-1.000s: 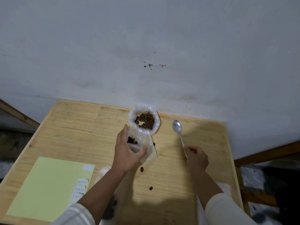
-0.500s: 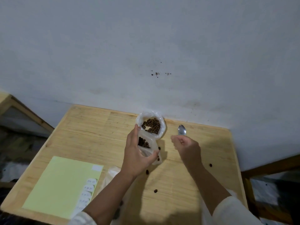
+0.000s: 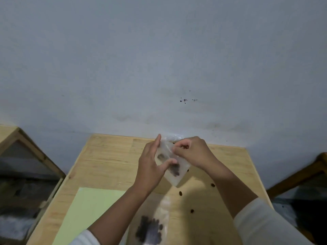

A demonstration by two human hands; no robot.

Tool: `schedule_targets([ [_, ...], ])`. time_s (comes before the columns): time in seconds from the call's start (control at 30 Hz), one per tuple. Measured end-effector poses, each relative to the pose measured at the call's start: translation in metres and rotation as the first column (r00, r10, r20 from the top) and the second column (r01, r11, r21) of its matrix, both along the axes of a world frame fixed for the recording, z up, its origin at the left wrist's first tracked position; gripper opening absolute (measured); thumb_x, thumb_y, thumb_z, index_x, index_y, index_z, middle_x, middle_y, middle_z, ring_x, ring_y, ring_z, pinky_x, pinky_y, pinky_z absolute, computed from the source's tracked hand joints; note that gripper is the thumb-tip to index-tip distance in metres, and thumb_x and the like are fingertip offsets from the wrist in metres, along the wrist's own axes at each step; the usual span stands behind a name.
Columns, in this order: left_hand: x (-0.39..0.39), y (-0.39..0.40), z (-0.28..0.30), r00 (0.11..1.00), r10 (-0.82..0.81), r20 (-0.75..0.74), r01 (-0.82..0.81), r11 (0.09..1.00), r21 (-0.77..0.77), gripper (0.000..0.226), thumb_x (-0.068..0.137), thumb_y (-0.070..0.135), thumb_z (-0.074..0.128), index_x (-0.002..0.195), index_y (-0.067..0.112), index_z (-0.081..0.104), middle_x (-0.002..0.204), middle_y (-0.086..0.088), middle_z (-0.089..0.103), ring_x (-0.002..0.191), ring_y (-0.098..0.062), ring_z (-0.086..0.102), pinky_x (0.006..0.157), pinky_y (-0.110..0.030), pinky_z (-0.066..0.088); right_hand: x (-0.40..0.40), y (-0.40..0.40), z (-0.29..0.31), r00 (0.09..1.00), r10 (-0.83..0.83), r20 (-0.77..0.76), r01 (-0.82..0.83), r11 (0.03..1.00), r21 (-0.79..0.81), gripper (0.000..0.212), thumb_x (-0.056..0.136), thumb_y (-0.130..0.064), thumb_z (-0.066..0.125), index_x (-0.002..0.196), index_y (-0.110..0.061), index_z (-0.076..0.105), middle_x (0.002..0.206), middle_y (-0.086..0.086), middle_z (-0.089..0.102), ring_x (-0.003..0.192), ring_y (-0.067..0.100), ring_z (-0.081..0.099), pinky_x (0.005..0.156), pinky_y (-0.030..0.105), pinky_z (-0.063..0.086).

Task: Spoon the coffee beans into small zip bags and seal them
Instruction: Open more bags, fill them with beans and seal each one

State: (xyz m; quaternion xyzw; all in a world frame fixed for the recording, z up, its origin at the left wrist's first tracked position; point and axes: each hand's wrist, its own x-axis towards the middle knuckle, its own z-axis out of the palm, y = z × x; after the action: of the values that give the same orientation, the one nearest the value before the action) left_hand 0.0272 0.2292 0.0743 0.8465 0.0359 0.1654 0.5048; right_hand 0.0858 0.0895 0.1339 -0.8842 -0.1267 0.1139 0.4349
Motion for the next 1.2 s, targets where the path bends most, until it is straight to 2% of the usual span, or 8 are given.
schedule_targets([
  [0.07, -0.006, 0.011, 0.006, 0.998, 0.045, 0.052, -0.043, 0.998, -0.037, 0.061, 0.079, 0.024, 0.073, 0.132, 0.035, 0.045, 0.106, 0.014, 0.055, 0.097, 0.009, 0.049, 0.084, -0.003, 0.035, -0.008, 0.007, 0.005, 1.0, -0.021, -0.022, 0.022, 0.998, 0.053, 0.009, 0.082, -0.025, 0.068, 0.08, -0.02, 0.075, 0.083, -0.005, 0.073, 0.078, 0.011, 0.065, 0.068, 0.02, 0.047],
  [0.17, -0.016, 0.022, 0.014, 0.989, 0.123, 0.077, -0.11, 0.981, -0.158, 0.041, 0.083, 0.018, 0.068, 0.121, 0.033, 0.058, 0.102, 0.014, 0.062, 0.092, 0.007, 0.056, 0.081, -0.006, 0.041, -0.025, 0.01, 0.008, 0.985, -0.092, -0.148, 0.131, 0.951, 0.279, 0.018, 0.085, -0.038, 0.064, 0.083, -0.024, 0.075, 0.085, -0.006, 0.074, 0.081, 0.011, 0.068, 0.074, 0.023, 0.05],
  [0.3, -0.026, 0.031, 0.016, 0.979, 0.205, -0.018, -0.197, 0.91, -0.365, 0.032, 0.087, 0.022, 0.064, 0.118, 0.03, 0.062, 0.093, 0.013, 0.063, 0.083, -0.001, 0.058, 0.079, -0.01, 0.046, -0.049, 0.011, -0.004, 0.979, -0.135, -0.153, 0.193, 0.849, 0.491, 0.019, 0.084, -0.015, 0.067, 0.102, -0.019, 0.065, 0.092, 0.01, 0.073, 0.085, 0.017, 0.068, 0.077, 0.023, 0.053],
  [0.4, -0.033, 0.034, 0.018, 0.977, 0.213, -0.017, -0.2, 0.882, -0.426, 0.026, 0.09, 0.02, 0.06, 0.113, 0.032, 0.059, 0.082, 0.008, 0.063, 0.068, 0.001, 0.057, 0.067, -0.007, 0.044, -0.059, 0.016, -0.011, 0.969, -0.234, -0.08, 0.243, 0.84, 0.485, 0.02, 0.084, -0.009, 0.066, 0.094, -0.02, 0.053, 0.079, 0.011, 0.071, 0.069, 0.013, 0.065, 0.068, 0.022, 0.049],
  [0.5, -0.039, 0.039, 0.025, 0.991, 0.137, 0.001, -0.127, 0.916, -0.382, 0.022, 0.091, 0.019, 0.058, 0.103, 0.036, 0.053, 0.083, 0.004, 0.067, 0.069, 0.002, 0.06, 0.062, -0.004, 0.04, -0.06, 0.02, -0.008, 0.96, -0.28, 0.007, 0.246, 0.854, 0.459, 0.013, 0.085, -0.008, 0.064, 0.083, -0.014, 0.053, 0.067, 0.0, 0.062, 0.062, 0.007, 0.057, 0.06, 0.017, 0.045],
  [0.7, -0.04, 0.058, 0.027, 0.999, -0.032, -0.003, 0.03, 0.967, -0.252, 0.025, 0.091, 0.015, 0.058, 0.086, 0.039, 0.063, 0.08, 0.009, 0.069, 0.075, -0.014, 0.064, 0.07, -0.023, 0.049, -0.058, 0.02, 0.0, 0.981, -0.194, -0.013, 0.178, 0.871, 0.457, 0.023, 0.085, 0.001, 0.062, 0.079, -0.019, 0.071, 0.088, -0.008, 0.07, 0.076, -0.005, 0.062, 0.07, 0.012, 0.051],
  [0.97, -0.041, 0.071, 0.037, 0.995, -0.075, -0.07, 0.051, 0.956, -0.287, 0.022, 0.084, 0.008, 0.067, 0.078, 0.028, 0.072, 0.081, 0.009, 0.072, 0.068, -0.002, 0.063, 0.068, -0.011, 0.049, -0.059, 0.025, 0.004, 0.988, -0.117, -0.099, 0.148, 0.897, 0.416, 0.018, 0.075, 0.001, 0.072, 0.074, -0.017, 0.073, 0.071, -0.005, 0.07, 0.063, 0.004, 0.061, 0.063, 0.014, 0.049],
  [1.2, -0.037, 0.069, 0.035, 0.995, -0.035, -0.088, 0.011, 0.967, -0.255, 0.015, 0.085, 0.02, 0.067, 0.084, 0.034, 0.07, 0.068, 0.015, 0.063, 0.064, -0.008, 0.055, 0.064, -0.022, 0.047, -0.057, 0.035, -0.003, 0.981, -0.129, -0.142, 0.181, 0.869, 0.461, 0.015, 0.077, -0.004, 0.072, 0.075, -0.019, 0.073, 0.08, 0.006, 0.067, 0.074, 0.014, 0.06, 0.067, 0.018, 0.052],
])
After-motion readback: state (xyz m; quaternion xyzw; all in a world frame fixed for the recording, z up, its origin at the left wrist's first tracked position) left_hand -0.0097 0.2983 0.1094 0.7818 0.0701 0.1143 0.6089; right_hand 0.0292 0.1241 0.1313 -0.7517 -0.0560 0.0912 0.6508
